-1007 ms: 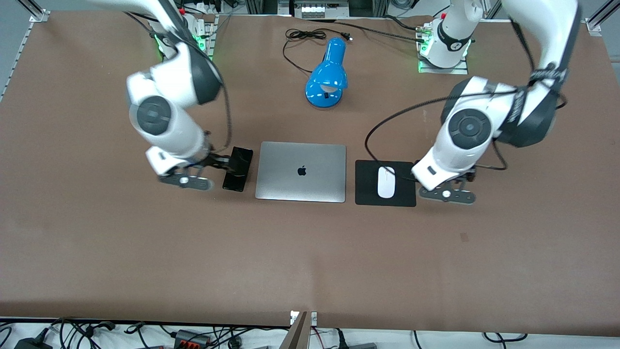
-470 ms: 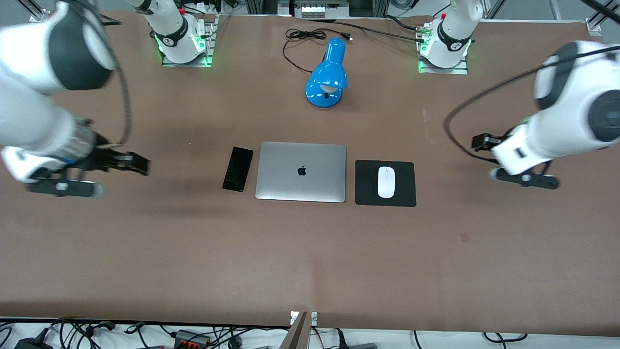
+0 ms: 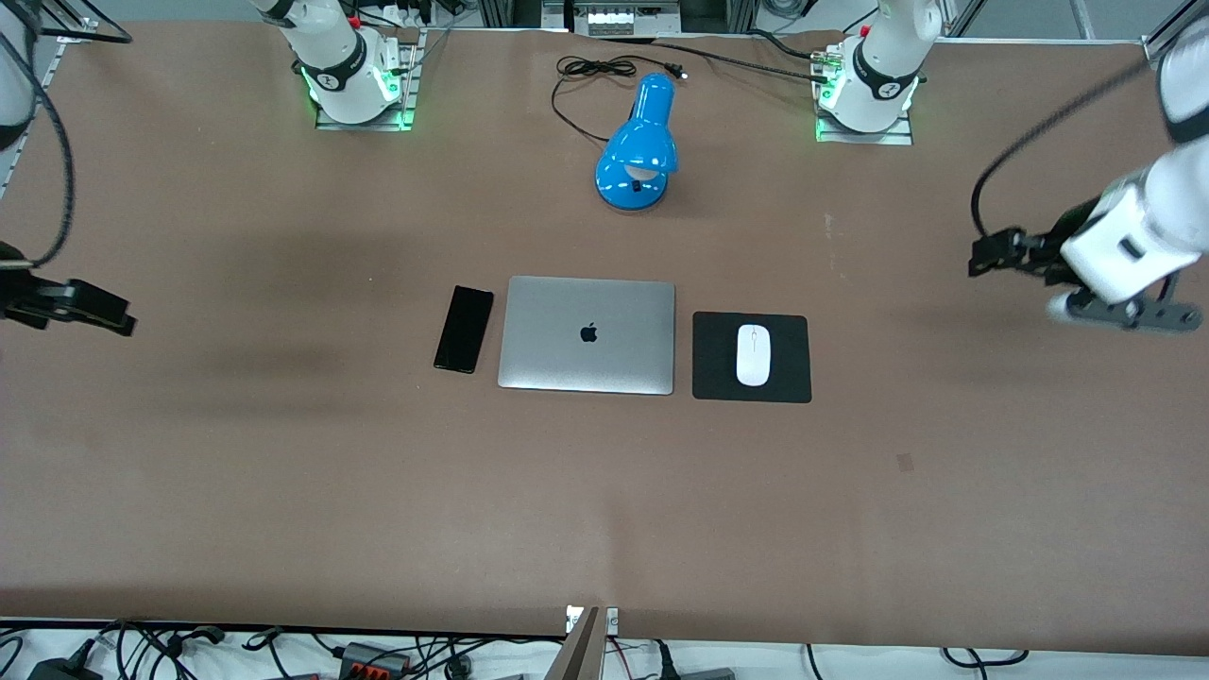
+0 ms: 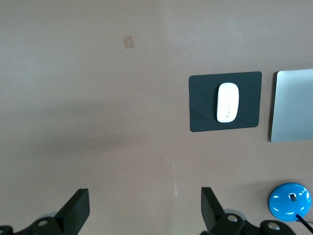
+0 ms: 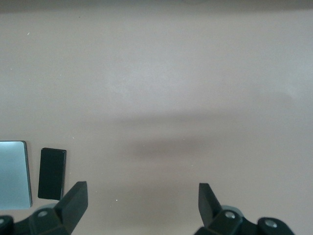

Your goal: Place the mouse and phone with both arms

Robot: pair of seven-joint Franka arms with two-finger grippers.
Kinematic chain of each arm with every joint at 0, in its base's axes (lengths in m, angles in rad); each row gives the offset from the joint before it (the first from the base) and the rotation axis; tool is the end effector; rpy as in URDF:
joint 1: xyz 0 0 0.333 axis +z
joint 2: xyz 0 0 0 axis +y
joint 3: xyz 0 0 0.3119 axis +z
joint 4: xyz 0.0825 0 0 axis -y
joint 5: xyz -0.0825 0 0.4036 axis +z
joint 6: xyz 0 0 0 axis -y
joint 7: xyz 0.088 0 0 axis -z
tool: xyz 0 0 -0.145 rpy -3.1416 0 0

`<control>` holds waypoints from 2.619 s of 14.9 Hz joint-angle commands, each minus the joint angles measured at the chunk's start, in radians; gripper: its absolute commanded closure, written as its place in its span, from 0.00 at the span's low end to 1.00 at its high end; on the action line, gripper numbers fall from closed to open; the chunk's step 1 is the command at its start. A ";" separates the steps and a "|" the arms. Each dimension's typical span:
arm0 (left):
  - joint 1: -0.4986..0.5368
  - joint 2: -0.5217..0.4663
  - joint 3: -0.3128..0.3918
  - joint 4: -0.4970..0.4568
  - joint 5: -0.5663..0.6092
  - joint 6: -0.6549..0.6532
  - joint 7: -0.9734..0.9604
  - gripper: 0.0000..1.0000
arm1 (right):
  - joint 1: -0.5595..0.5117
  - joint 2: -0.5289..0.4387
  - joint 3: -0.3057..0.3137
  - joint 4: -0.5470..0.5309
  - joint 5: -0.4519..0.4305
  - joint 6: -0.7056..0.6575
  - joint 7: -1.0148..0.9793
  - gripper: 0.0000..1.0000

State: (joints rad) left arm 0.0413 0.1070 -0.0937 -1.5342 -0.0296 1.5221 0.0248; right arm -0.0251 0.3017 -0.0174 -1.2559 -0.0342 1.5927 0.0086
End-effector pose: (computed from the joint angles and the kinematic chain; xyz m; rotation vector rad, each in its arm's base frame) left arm 0.5929 -0.0332 0.5342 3.0958 -0.1192 -0.1848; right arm 0.6662 -0.0316 0.5524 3.1002 -0.0776 0.0535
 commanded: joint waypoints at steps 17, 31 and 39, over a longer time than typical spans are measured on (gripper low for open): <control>-0.103 -0.122 0.141 -0.104 -0.004 0.033 0.007 0.00 | -0.012 -0.312 0.000 -0.413 0.048 0.078 -0.041 0.00; -0.104 -0.122 0.135 -0.104 -0.004 0.029 0.017 0.00 | -0.027 -0.326 0.004 -0.415 0.051 0.067 -0.055 0.00; -0.104 -0.122 0.134 -0.103 -0.003 0.027 0.017 0.00 | -0.026 -0.326 0.002 -0.416 0.049 0.062 -0.053 0.00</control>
State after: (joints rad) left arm -0.0626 -0.0061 0.0371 -1.6317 -0.0296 1.5584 0.0269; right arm -0.0403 0.0013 -0.0199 -1.6509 0.0106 1.6582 -0.0248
